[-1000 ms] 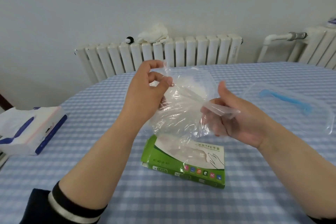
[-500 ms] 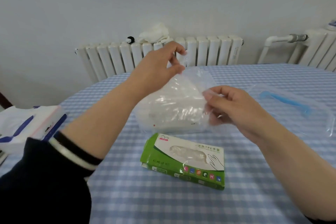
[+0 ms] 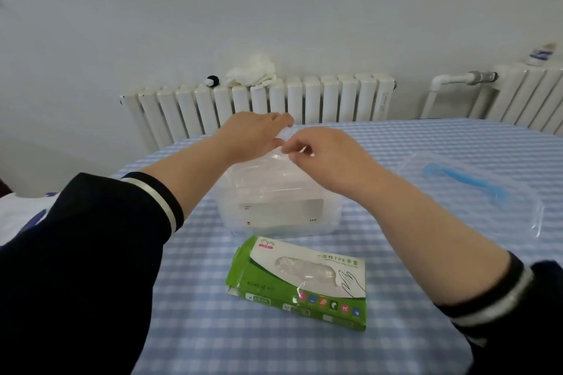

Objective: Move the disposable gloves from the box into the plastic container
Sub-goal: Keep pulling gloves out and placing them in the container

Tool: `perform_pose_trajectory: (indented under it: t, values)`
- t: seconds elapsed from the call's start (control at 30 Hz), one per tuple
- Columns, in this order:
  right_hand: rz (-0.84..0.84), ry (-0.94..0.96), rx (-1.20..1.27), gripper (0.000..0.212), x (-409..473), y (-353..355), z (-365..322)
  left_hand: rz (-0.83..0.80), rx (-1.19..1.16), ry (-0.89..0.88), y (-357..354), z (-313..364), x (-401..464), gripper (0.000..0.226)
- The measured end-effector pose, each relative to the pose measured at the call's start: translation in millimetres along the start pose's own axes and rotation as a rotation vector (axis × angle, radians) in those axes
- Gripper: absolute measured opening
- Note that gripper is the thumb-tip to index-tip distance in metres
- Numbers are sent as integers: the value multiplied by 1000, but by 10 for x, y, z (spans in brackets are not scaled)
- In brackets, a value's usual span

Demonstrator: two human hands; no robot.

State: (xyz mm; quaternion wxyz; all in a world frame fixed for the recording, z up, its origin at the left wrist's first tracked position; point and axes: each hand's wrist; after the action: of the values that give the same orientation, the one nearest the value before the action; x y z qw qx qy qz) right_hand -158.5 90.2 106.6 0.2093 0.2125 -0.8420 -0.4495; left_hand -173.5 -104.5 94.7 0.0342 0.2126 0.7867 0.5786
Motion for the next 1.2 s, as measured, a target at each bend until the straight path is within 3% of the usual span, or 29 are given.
perform_pose_trajectory:
  t: [0.1, 0.3, 0.4, 0.57, 0.67, 0.73, 0.8, 0.87, 0.97, 1.1, 1.2]
  values:
    - [-268, -32, -160, 38, 259, -91, -3, 34, 57, -23, 119, -26, -34, 43]
    - [-426, -109, -246, 71, 525, -276, 69, 135, 107, -64, 329, 125, -296, 37]
    - [-485, -98, -292, 76, 598, -306, 64, -62, 60, -87, 317, 288, -336, 31]
    - [-589, -116, -360, 46, 598, -333, 37, -501, -119, 52, 122, 267, -295, 36]
    - [-614, -244, -292, 56, 552, -312, 16, -685, -255, 110, 36, 207, -260, 36]
    - [-564, -300, -252, 55, 578, -323, 34, -739, -316, 112, -11, 171, -269, 32]
    - [-474, -320, -252, 35, 647, -351, 79, -733, -360, 142, -35, 181, -296, 28]
    - [-408, -345, -286, 20, 699, -372, 124, -719, -350, 158, -30, 208, -290, 41]
    - [-283, -347, -358, 19, 668, -352, 136, -641, -346, 186, 43, 241, -304, 52]
    - [119, -190, -319, 28, 486, -260, 122, -520, -242, 167, 235, 197, -367, 27]
    - [329, -32, -96, 20, 264, -139, 107, -410, -141, 208, 396, 183, -490, 17]
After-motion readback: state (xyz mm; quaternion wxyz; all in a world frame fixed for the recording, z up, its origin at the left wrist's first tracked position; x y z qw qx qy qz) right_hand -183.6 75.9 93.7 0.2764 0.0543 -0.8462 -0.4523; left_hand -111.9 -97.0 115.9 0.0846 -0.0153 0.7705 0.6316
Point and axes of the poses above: each hand's wrist, its own x-axis towards the middle knuckle, its own y-axis out of the back of the hand, z = x × y, and after that the axes turned 13 degrees about -y, right-handed
